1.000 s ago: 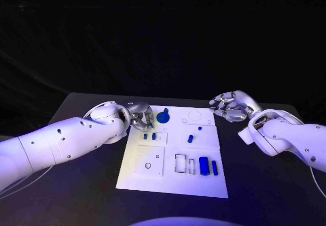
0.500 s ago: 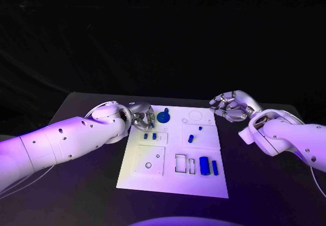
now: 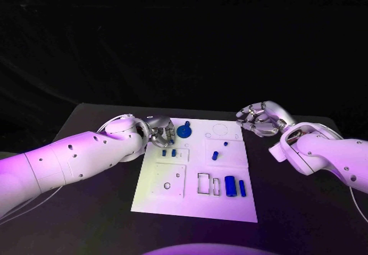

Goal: Assemble the parts on the task board

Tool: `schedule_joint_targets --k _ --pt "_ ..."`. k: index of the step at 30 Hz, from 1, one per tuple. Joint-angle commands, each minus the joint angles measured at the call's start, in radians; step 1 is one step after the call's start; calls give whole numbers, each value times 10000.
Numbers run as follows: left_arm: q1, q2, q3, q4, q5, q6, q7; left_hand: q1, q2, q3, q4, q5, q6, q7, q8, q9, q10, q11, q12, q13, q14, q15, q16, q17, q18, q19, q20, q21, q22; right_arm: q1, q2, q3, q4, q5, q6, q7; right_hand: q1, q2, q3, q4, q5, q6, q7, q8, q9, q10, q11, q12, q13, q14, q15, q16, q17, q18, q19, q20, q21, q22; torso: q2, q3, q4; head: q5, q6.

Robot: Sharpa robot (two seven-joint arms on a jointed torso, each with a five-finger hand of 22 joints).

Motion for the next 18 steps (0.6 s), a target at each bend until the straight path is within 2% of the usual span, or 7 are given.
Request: schedule_joint_targets --k 1,18 --pt "0 22 -14 -8 42 213 -51 -30 2 27 -49 -28 41 -5 -52 -12 86 9 -38 -12 -17 -66 -33 -14 -67 15 -45 56 5 -5 5 0 11 -69 29 91 -86 -2 47 2 30 67 21 1 8 3 -100 -59 -9 -67 -3 -24 -17 104 11 4 -67 -9 -14 8 10 -12 -19" --pt "0 117 -46 -133 42 325 -64 -28 11 34 -51 -28 47 -7 -66 -15 98 7 -63 -13 -22 -67 -36 -22 -65 7 -47 48 -7 -5 5 0 22 -64 25 98 -86 -2 47 2 30 67 21 1 8 3 -100 -59 -9 -67 -3 -24 -17 104 11 4 -67 -9 -8 6 6 -4 3"
